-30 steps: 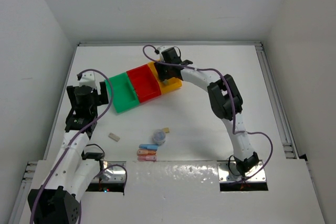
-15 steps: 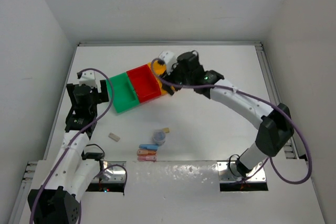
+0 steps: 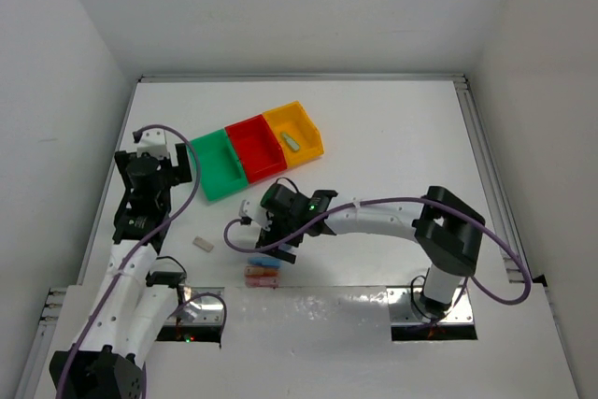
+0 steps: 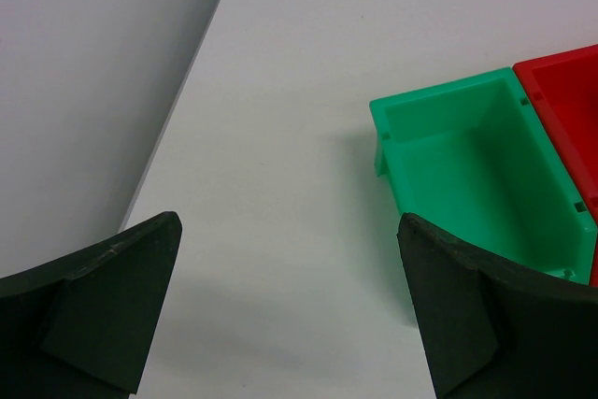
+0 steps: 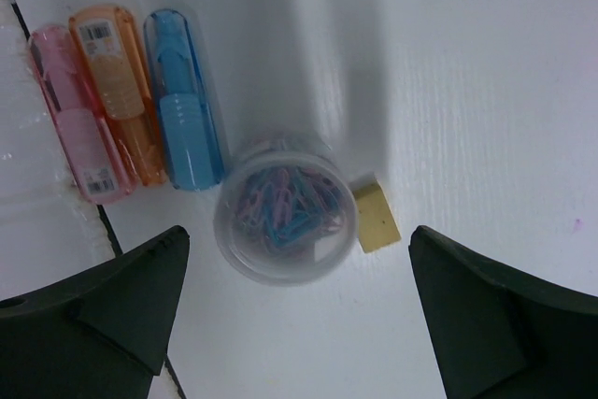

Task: Sort the stationery into containers
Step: Pick up the stationery from the center of the board.

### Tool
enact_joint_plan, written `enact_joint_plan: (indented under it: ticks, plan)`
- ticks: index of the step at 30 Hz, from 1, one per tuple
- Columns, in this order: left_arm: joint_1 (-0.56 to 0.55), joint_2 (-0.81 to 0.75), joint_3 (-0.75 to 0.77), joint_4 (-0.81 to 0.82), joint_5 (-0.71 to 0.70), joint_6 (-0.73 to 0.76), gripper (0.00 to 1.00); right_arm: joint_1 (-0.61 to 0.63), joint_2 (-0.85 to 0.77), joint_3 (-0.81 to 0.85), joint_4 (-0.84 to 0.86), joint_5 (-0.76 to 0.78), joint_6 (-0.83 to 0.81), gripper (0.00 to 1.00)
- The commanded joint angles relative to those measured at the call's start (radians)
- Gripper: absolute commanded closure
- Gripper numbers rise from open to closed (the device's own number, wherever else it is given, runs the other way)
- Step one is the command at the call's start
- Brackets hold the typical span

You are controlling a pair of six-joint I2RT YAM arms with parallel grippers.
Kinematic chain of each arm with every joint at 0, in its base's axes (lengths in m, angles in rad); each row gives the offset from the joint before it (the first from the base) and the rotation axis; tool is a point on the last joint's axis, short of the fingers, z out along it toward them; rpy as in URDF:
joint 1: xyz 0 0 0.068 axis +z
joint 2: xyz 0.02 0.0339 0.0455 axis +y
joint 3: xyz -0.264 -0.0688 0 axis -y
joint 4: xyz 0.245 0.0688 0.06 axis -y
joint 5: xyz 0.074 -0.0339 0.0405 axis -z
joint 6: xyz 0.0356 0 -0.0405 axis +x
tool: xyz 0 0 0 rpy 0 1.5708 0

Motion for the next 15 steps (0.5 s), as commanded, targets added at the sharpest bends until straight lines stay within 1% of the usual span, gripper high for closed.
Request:
enact_joint_plan:
  ticks: [1, 3, 6, 10, 12, 15]
  plan:
    - [-0.001, -0.016, -0.004, 0.004, 0.007, 0.007, 0.00, 0.037, 0.025, -0.004, 0.088, 0.048, 0.065, 0.01]
    - [-0.001, -0.016, -0.004, -0.005, 0.003, 0.010, 0.00, 0.043, 0.034, -0.023, 0.122, 0.082, 0.093, 0.02]
    - [-0.001, -0.017, -0.006, -0.006, -0.002, 0.010, 0.00, 0.040, 0.040, -0.030, 0.131, 0.101, 0.093, 0.05]
    - [-0.001, -0.019, -0.001, -0.008, 0.000, 0.019, 0.00, 0.042, 0.044, -0.027, 0.116, 0.099, 0.071, 0.16]
    - [0.001, -0.020, 0.000, -0.005, -0.005, 0.028, 0.00, 0.040, 0.045, -0.024, 0.105, 0.097, 0.071, 0.18]
    - [0.001, -0.022, 0.000, -0.002, -0.010, 0.036, 0.00, 0.040, 0.042, -0.021, 0.087, 0.076, 0.070, 0.29]
